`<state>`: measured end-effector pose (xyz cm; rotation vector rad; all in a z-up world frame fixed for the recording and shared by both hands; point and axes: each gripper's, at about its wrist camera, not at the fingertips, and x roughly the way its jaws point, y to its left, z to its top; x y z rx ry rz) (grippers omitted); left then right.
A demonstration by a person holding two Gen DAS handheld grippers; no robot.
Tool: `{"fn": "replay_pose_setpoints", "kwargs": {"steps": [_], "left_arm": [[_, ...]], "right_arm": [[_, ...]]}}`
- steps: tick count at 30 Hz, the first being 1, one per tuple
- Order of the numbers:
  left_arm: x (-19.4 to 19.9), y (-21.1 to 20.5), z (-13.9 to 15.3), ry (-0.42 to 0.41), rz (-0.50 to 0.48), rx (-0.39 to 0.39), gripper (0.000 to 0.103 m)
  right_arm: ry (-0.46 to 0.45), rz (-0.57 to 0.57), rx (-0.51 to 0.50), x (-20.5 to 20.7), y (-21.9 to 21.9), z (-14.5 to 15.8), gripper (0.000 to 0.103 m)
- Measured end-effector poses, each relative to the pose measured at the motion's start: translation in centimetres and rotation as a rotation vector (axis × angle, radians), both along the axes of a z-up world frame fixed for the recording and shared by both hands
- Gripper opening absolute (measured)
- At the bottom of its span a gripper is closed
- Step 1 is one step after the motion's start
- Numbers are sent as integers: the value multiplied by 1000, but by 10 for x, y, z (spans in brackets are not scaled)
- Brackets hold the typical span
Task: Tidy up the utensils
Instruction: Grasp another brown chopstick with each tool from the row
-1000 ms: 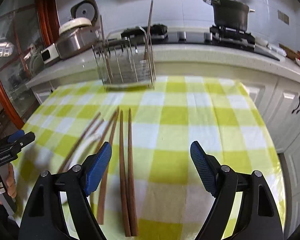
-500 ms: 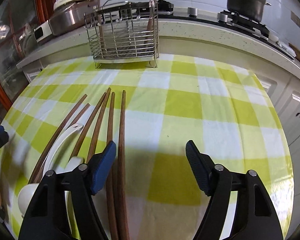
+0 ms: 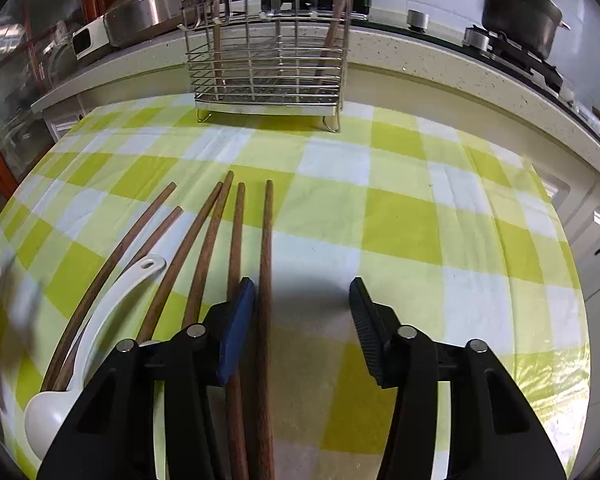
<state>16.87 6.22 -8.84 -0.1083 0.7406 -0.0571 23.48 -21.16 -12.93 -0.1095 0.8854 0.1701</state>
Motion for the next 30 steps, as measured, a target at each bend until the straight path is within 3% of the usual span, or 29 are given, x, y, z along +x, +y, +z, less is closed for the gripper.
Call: {"fn": "replay_pose_setpoints", "kwargs": {"steps": [5, 7, 15, 30], "left_arm": [[2, 1, -3, 15, 3, -13, 98], [3, -2, -4, 19, -9, -11, 98], [26, -26, -12, 81, -93, -29, 97], [87, -90, -34, 169, -202, 136, 81]], "right_arm": [[-4, 14, 12, -3, 4, 0, 25], [-6, 25, 5, -5, 7, 0, 9], [-40, 30, -11, -17, -1, 5, 9], [-67, -54, 65, -43, -56, 16, 9]]}}
